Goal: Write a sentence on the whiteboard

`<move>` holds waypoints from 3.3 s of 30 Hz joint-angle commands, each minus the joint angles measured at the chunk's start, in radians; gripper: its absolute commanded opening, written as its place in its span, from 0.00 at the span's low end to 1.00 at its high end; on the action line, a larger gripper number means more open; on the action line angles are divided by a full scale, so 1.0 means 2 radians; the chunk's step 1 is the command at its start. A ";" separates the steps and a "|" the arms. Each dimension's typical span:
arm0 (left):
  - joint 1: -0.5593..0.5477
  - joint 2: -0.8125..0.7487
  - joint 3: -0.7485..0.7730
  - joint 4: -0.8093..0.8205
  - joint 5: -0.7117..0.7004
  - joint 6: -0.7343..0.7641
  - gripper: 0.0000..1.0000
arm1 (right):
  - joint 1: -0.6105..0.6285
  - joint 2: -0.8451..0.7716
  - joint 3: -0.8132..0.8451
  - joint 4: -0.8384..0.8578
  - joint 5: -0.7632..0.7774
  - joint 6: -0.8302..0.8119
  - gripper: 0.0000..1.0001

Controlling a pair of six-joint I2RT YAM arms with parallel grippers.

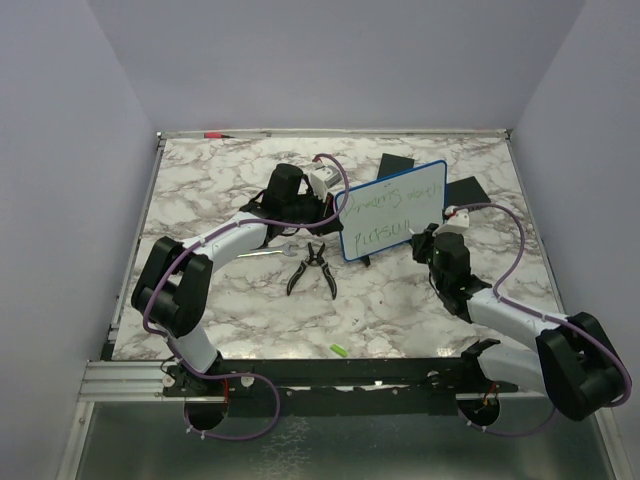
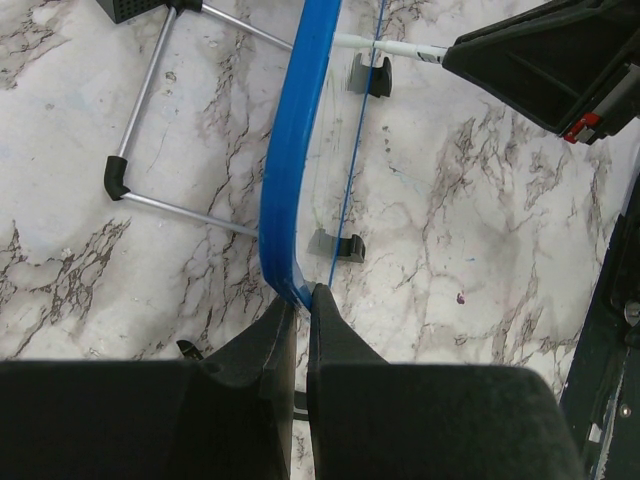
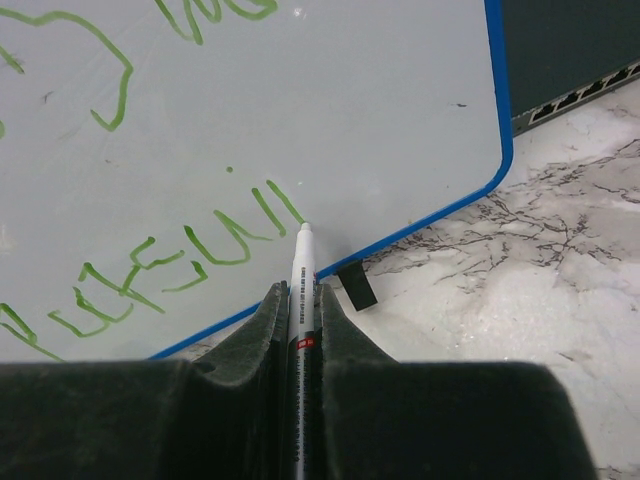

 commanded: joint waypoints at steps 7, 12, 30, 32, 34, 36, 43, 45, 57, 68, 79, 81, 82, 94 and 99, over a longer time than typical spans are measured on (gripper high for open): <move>-0.005 0.013 0.002 -0.024 -0.021 0.016 0.00 | -0.003 0.005 0.006 -0.002 0.000 -0.001 0.01; -0.005 0.013 0.003 -0.024 -0.020 0.015 0.00 | -0.003 -0.009 0.011 0.006 0.001 -0.009 0.01; -0.005 0.013 0.003 -0.024 -0.020 0.016 0.00 | -0.003 -0.017 0.026 0.020 0.023 -0.032 0.01; -0.005 0.013 0.003 -0.024 -0.020 0.016 0.00 | -0.003 -0.015 0.027 0.022 0.029 -0.033 0.01; -0.005 0.012 0.003 -0.024 -0.020 0.016 0.00 | -0.003 -0.015 0.027 0.023 0.035 -0.036 0.01; -0.005 0.013 0.003 -0.024 -0.020 0.016 0.00 | -0.003 -0.014 0.027 0.024 0.036 -0.037 0.01; -0.005 0.011 0.002 -0.024 -0.020 0.016 0.00 | -0.004 -0.003 0.027 0.026 0.036 -0.033 0.01; -0.005 0.011 0.002 -0.024 -0.020 0.016 0.00 | -0.004 0.001 0.025 0.026 0.036 -0.030 0.01; -0.005 0.011 0.002 -0.024 -0.020 0.016 0.00 | -0.004 0.004 0.009 0.005 0.042 -0.006 0.01; -0.005 0.010 0.002 -0.024 -0.020 0.016 0.00 | -0.004 0.004 -0.006 -0.005 0.043 0.009 0.01; -0.005 0.009 0.002 -0.024 -0.022 0.017 0.00 | -0.004 -0.024 -0.005 -0.021 0.050 0.006 0.01; -0.005 0.010 0.002 -0.024 -0.021 0.017 0.00 | -0.004 -0.040 -0.002 -0.031 0.058 -0.001 0.01; -0.005 0.010 0.002 -0.024 -0.021 0.017 0.00 | -0.004 -0.045 0.000 -0.036 0.063 -0.005 0.01; -0.005 0.010 0.002 -0.024 -0.021 0.017 0.00 | -0.050 -0.035 0.020 -0.029 0.027 -0.013 0.01; -0.005 0.010 0.002 -0.024 -0.021 0.017 0.00 | -0.056 -0.024 0.023 -0.013 0.000 -0.015 0.01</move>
